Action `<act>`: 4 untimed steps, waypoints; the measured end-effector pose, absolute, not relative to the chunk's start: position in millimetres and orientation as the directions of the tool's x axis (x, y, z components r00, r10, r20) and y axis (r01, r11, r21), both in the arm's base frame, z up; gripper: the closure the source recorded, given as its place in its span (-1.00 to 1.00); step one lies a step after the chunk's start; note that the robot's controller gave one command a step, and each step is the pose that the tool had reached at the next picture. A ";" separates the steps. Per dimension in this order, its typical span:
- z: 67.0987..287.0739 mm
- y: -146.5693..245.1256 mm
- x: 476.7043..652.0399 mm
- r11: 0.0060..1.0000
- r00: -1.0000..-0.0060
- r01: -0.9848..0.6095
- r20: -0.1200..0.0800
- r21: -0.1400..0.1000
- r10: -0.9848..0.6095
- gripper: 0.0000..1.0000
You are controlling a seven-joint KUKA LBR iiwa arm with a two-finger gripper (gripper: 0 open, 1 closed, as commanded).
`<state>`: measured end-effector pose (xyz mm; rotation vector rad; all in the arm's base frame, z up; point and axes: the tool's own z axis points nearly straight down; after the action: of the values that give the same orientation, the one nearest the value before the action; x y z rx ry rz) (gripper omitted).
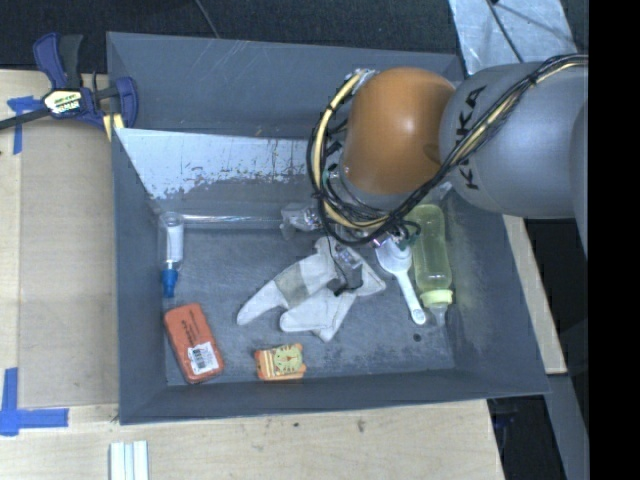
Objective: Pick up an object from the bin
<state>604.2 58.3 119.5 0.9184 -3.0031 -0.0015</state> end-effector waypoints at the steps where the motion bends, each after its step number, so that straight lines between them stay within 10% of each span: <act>1: 133.7 58.0 625.4 0.762 -0.761 -0.648 -0.004 -0.002 -0.648 -1.00; 2: 77.8 52.4 610.8 0.638 -0.638 -0.770 -0.004 -0.004 -0.770 -1.00; 3: 73.6 75.7 630.0 0.468 -0.468 -0.884 -0.003 -0.005 -0.884 1.00; 4: 73.6 75.7 630.0 0.469 -0.469 -0.883 -0.003 -0.004 -0.883 1.00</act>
Offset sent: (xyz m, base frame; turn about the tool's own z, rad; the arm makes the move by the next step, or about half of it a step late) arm 0.0021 -0.0070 -0.0495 -0.2926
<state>630.0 75.7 73.6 1.6210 -2.6970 0.0033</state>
